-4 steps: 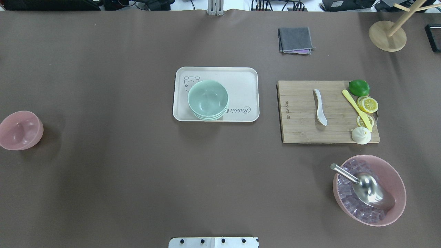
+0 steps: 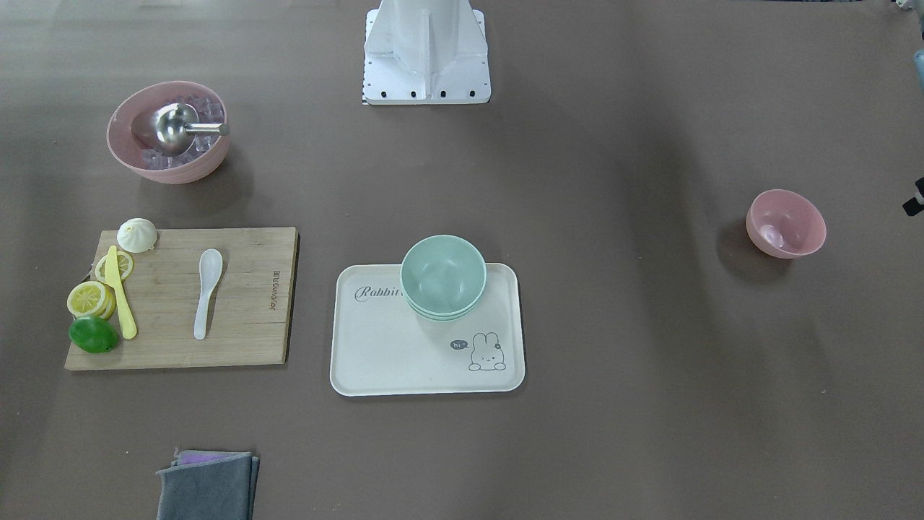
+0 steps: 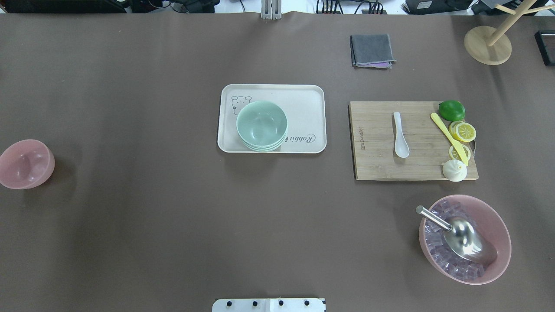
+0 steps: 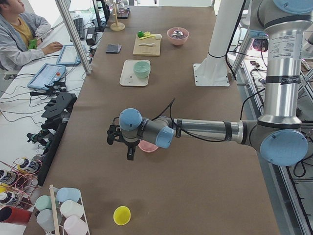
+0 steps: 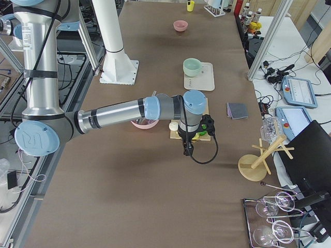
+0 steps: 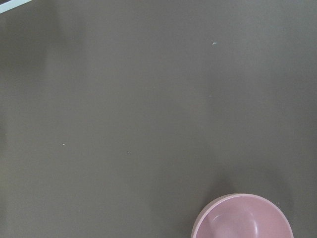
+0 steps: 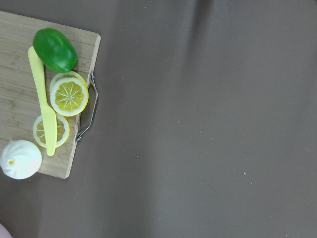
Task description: Stack pink bowl on green and place spoon
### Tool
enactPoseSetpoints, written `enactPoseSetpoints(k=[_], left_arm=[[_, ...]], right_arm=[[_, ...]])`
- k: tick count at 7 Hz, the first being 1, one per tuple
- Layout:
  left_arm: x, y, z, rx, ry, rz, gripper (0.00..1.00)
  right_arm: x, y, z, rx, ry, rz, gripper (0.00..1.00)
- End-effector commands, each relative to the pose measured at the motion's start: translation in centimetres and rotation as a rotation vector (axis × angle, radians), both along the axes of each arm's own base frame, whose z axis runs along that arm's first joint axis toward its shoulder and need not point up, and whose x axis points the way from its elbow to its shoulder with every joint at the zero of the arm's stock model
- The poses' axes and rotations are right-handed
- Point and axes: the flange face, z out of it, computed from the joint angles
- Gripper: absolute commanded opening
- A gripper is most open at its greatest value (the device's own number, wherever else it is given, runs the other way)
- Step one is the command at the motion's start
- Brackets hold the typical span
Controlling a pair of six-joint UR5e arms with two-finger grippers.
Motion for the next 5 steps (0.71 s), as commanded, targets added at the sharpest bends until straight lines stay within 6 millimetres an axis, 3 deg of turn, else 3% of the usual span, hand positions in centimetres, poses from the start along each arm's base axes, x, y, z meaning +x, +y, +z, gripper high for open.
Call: enactPoseSetpoints(k=[1, 5], left_arm=[[0.17, -0.41, 0.15, 0.004, -0.024, -0.001, 0.98], [1.1, -0.45, -0.66, 0.032, -0.011, 0.02, 0.98]], right_arm=[[-0.16, -0.42, 0.0, 0.031, 0.003, -0.003, 1.0], [-0.18, -1.13, -0.92, 0.052, 0.007, -0.003, 1.0]])
